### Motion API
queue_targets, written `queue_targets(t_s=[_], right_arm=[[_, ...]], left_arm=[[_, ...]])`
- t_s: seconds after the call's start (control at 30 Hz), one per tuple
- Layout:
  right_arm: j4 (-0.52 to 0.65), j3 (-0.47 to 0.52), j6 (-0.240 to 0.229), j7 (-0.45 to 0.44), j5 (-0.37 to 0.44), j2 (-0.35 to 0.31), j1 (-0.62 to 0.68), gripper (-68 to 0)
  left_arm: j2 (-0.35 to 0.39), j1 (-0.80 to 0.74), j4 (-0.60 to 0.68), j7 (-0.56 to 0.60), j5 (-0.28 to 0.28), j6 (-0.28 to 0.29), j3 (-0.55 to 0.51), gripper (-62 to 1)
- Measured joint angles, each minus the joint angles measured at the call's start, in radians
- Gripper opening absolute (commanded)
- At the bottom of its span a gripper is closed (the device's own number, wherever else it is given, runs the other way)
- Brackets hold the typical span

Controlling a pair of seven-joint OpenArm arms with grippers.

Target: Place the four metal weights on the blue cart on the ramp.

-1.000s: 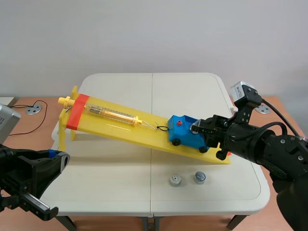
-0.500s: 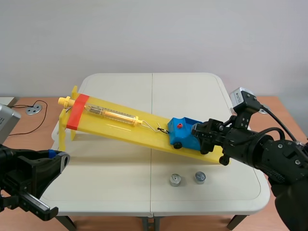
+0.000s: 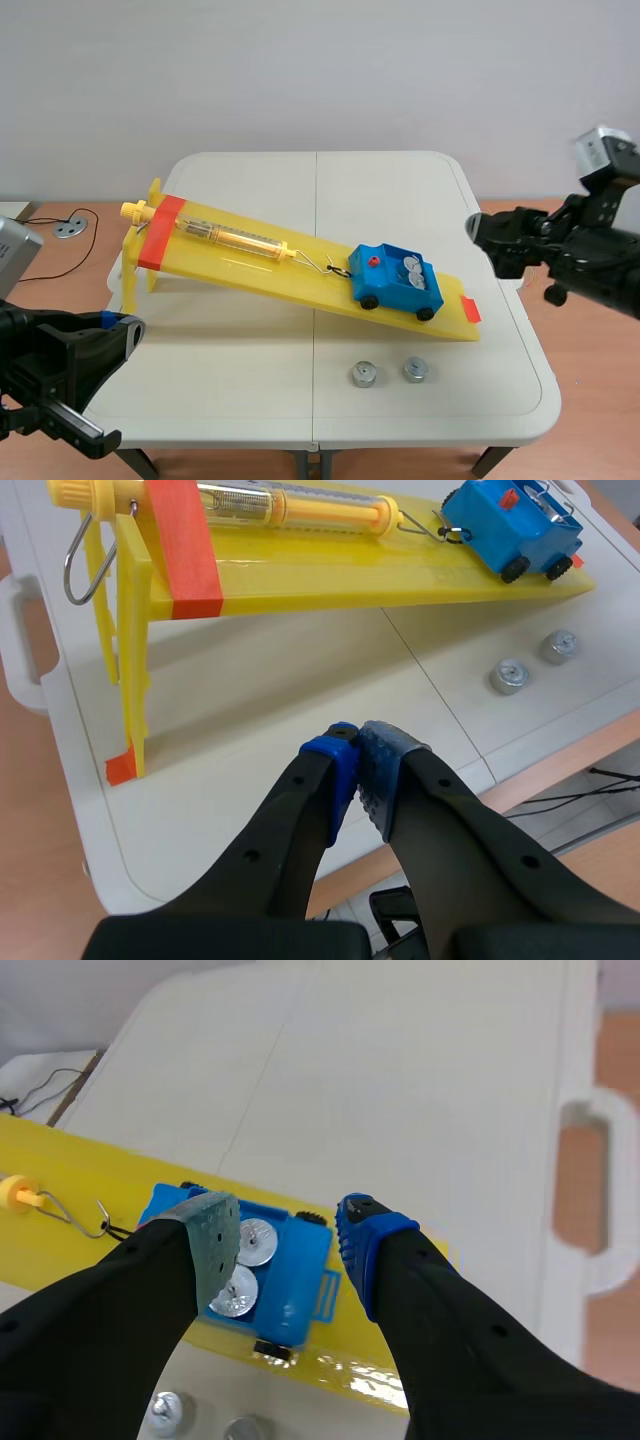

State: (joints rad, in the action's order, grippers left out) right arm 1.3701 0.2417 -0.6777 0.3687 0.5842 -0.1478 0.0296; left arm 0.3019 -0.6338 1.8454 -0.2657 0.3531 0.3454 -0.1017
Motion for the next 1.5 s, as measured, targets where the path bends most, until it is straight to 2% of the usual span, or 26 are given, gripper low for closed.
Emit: queue_targets(t_s=[0.17,0.3,0.53,0.73,0.9,1.13,1.27,1.5], right_arm=[[0.147,0.0,-0.013,0.0,0.0,-0.093,0.096,-42.8],[0.262,0.0,-0.018,0.006,0.0,-0.142,0.199,-42.8],[0.411,-0.001,-0.019,0.041,0.0,-0.16,0.371,-42.9],[0.414,-0.005,-0.019,0.048,-0.05,-0.159,0.423,-42.9],[0.414,-0.087,-0.009,0.031,-0.163,-0.157,0.417,-42.9],[0.41,-0.269,0.074,-0.029,-0.333,-0.109,0.409,-42.9],[0.36,-0.336,0.122,-0.048,-0.377,-0.061,0.38,-42.9],[0.183,-0.415,0.185,-0.082,-0.428,0.011,0.278,-42.9]], left_arm=[[0.0,0.0,0.0,0.0,0.0,0.0,0.0,-58.3],[0.0,0.0,0.0,0.0,0.0,0.0,0.0,-58.3],[0.0,0.0,0.0,0.0,0.0,0.0,0.0,-58.3],[0.0,0.002,0.0,0.0,0.0,0.0,0.0,-58.3],[0.0,0.009,0.0,-0.001,0.0,0.0,0.0,-58.3],[0.0,0.019,0.0,0.0,0.0,0.0,0.0,-58.3],[0.0,0.019,0.0,-0.001,0.0,0.0,0.0,-58.3],[0.0,0.019,0.0,0.0,0.0,0.0,0.0,-58.3]])
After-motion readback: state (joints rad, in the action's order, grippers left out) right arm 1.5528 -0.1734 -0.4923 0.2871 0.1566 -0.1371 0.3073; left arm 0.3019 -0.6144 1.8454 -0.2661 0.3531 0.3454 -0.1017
